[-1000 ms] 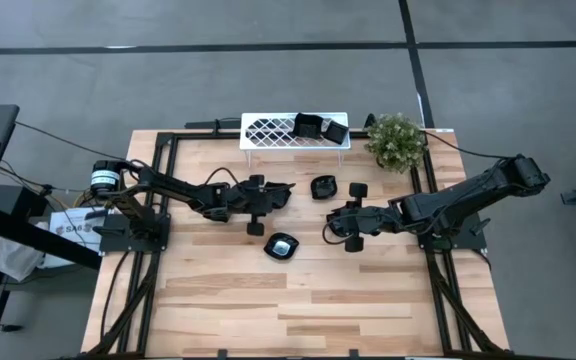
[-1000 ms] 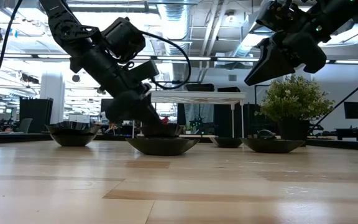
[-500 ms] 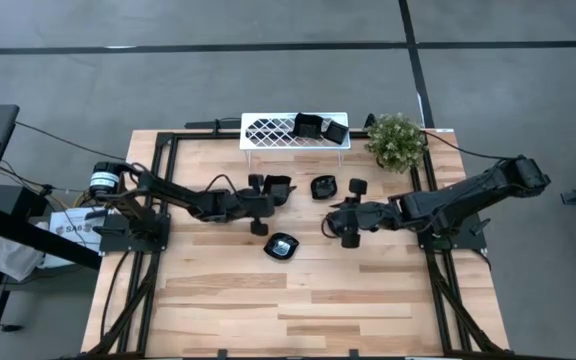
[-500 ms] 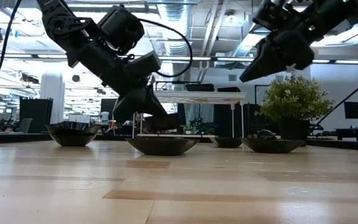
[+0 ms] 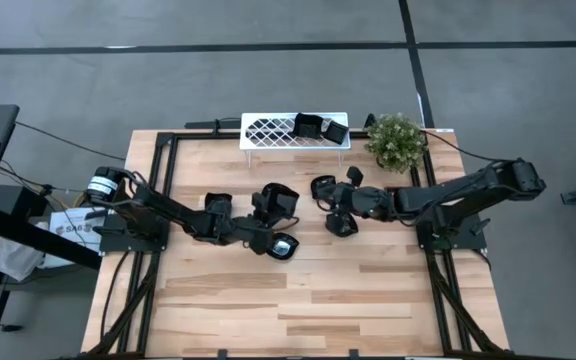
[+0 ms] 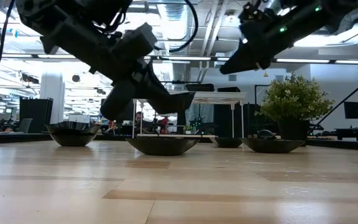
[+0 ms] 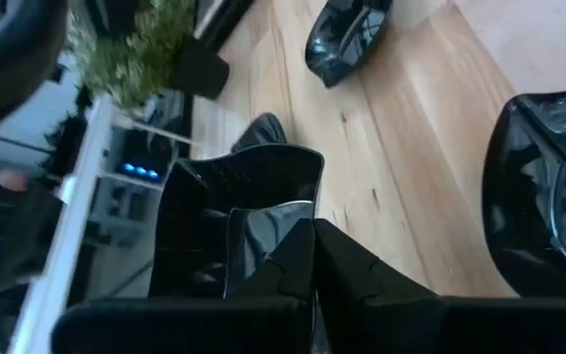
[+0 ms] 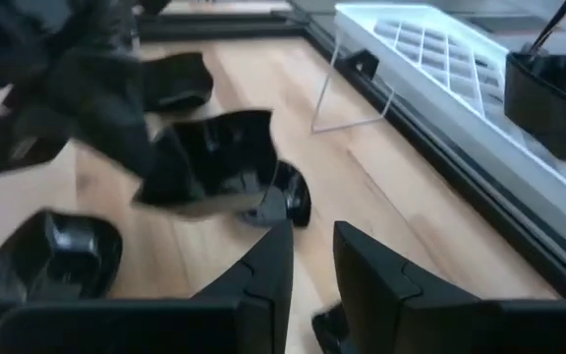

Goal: Pick & Place Mini shaped plates
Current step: Stack the black distorted square plate on top of the black distorted square plate on the shelf

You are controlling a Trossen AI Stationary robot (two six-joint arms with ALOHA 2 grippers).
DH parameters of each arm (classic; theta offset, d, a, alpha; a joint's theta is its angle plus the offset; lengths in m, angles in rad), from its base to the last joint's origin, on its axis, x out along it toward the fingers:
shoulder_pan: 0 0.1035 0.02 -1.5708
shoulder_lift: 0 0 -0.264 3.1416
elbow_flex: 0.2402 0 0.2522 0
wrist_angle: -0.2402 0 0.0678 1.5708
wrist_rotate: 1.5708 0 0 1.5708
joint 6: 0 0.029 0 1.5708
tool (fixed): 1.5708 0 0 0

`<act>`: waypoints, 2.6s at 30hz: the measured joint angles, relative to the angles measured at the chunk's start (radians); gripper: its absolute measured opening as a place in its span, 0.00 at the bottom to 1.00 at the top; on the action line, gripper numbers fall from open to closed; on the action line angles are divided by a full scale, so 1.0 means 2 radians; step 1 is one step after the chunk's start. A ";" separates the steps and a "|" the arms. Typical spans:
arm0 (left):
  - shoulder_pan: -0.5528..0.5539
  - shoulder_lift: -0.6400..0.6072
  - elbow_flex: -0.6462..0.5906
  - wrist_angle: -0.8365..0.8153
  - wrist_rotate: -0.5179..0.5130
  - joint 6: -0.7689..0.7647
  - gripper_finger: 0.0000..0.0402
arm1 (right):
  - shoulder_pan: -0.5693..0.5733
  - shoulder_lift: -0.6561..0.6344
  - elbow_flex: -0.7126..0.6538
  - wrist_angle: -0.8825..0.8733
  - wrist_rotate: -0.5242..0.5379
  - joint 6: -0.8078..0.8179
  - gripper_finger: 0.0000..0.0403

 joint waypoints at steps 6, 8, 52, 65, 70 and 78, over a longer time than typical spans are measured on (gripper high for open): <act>-0.011 0.000 0.000 0.007 -0.017 0.010 0.02 | -0.027 0.060 0.018 0.105 -0.025 -0.064 0.18; -0.013 0.000 0.000 0.007 -0.017 0.010 0.02 | -0.039 0.075 0.044 0.081 -0.052 -0.071 0.18; -0.017 0.000 0.000 0.000 -0.004 0.004 0.02 | -0.063 0.226 0.292 -0.226 -0.118 -0.254 0.19; -0.017 0.000 0.000 0.000 -0.004 0.005 0.02 | -0.068 0.226 0.292 -0.230 -0.122 -0.226 0.45; -0.018 0.000 0.000 0.000 -0.014 0.018 0.02 | -0.078 0.226 0.292 -0.234 -0.157 -0.212 0.45; -0.019 0.000 0.000 0.004 -0.023 0.020 0.02 | -0.089 0.226 0.292 -0.233 -0.157 -0.207 0.36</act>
